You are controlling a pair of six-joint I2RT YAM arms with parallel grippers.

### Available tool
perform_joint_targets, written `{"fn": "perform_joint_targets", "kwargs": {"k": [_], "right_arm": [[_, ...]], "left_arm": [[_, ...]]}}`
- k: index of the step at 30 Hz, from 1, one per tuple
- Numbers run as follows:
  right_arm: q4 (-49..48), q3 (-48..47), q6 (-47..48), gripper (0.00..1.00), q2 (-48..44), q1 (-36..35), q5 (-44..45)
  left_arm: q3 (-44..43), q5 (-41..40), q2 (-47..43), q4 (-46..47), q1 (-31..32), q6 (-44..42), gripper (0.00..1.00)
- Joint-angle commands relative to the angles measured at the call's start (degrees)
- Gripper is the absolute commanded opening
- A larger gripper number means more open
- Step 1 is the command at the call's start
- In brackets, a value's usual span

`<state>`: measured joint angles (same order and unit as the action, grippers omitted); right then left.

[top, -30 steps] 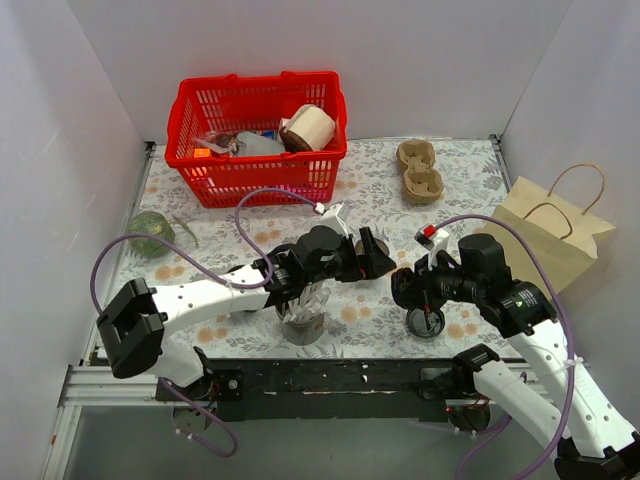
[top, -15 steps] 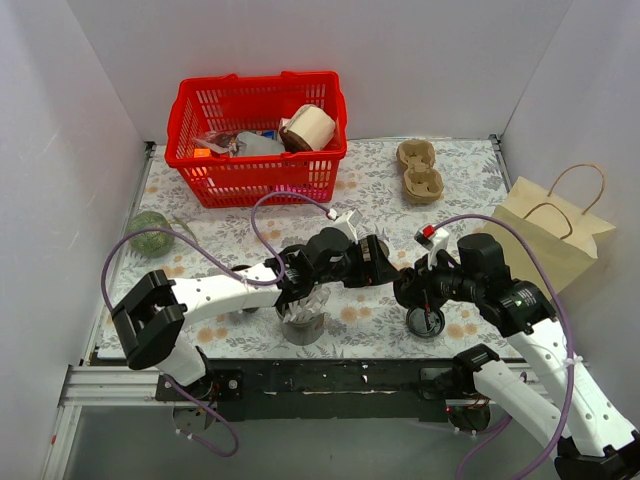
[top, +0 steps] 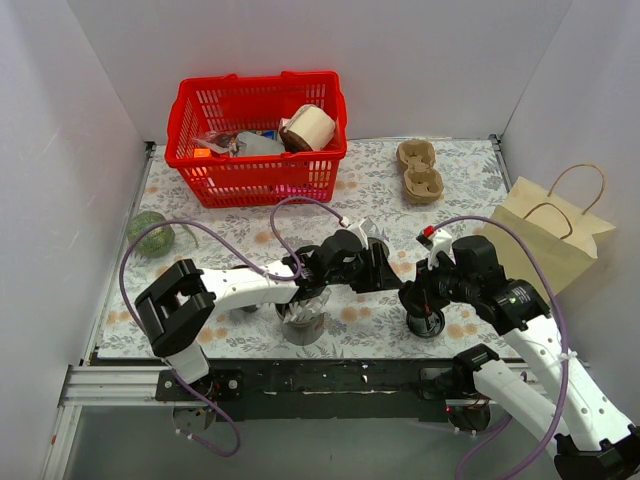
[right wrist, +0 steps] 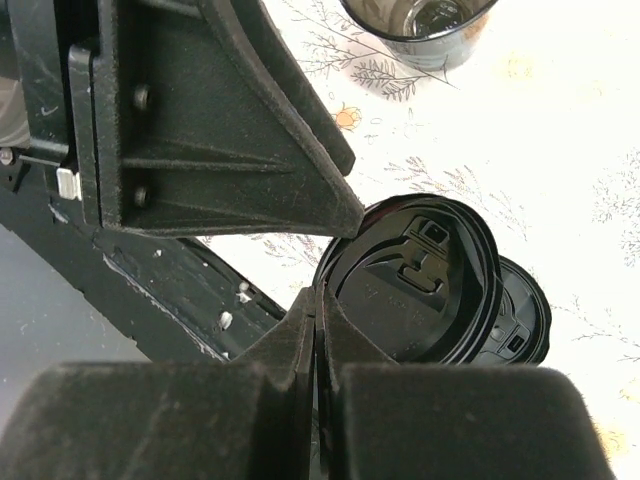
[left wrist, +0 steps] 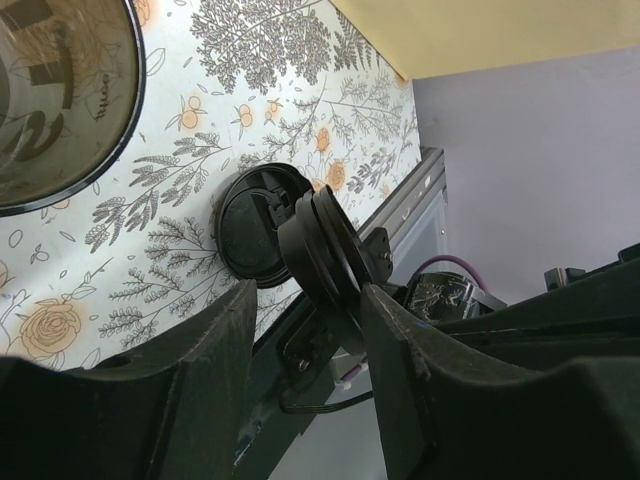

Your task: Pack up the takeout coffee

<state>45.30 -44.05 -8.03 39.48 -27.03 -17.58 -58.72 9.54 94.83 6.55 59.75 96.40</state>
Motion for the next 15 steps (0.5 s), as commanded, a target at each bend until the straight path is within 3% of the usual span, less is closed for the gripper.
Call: {"fn": "perform_joint_targets", "kwargs": {"k": [1, 15], "right_arm": [[-1.01, 1.16, -3.04, 0.01, 0.24, -0.04, 3.25], [-1.17, 4.41, -7.78, 0.01, -1.78, 0.04, 7.21]], "left_arm": [[-2.72, 3.99, 1.23, 1.10, 0.19, 0.72, 0.44], [-4.83, 3.29, 5.98, -0.57, 1.60, 0.54, 0.38]]}}
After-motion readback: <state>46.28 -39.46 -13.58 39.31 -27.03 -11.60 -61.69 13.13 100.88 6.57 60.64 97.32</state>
